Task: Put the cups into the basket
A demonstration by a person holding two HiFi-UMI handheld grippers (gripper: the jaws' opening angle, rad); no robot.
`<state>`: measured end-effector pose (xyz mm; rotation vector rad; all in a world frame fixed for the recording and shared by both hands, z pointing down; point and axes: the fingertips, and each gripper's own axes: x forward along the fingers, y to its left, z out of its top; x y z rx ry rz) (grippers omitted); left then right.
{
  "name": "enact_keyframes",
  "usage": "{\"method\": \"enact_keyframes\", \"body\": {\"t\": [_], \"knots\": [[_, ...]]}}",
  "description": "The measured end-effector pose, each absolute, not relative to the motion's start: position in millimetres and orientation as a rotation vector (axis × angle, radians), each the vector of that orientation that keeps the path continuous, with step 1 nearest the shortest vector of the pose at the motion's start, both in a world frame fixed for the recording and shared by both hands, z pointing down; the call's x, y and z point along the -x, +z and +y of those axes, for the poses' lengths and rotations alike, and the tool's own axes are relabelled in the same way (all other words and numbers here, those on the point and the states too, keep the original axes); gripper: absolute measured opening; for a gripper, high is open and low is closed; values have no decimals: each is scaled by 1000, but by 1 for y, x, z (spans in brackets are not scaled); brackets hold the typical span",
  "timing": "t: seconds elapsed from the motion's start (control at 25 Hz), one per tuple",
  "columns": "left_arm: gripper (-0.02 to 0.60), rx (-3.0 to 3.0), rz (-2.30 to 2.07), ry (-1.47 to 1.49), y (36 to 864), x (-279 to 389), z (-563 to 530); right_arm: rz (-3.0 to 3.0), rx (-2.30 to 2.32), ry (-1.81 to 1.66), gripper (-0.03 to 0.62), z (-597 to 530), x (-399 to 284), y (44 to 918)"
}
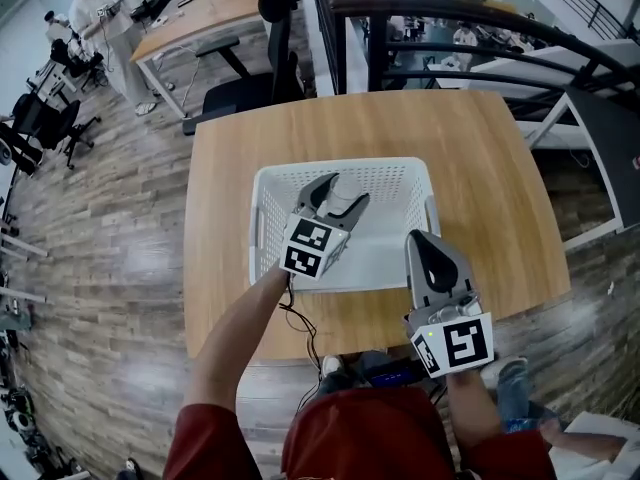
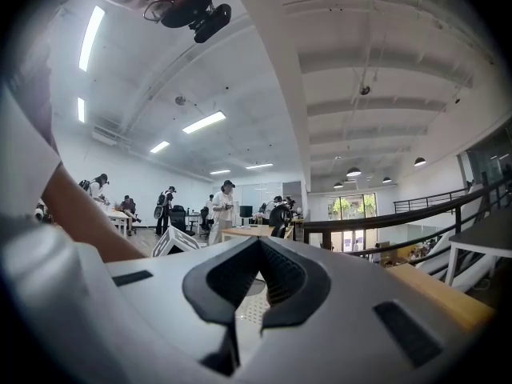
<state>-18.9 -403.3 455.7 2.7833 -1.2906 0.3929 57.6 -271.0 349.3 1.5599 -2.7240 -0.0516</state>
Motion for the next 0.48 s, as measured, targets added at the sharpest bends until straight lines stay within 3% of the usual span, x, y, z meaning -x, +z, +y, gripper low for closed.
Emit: {"method": "enact_keyframes", "body": {"t": [0.48], "knots": [[284, -2678, -1134, 613, 516, 13, -408, -2720, -1553, -25, 11, -283, -59, 353]]}}
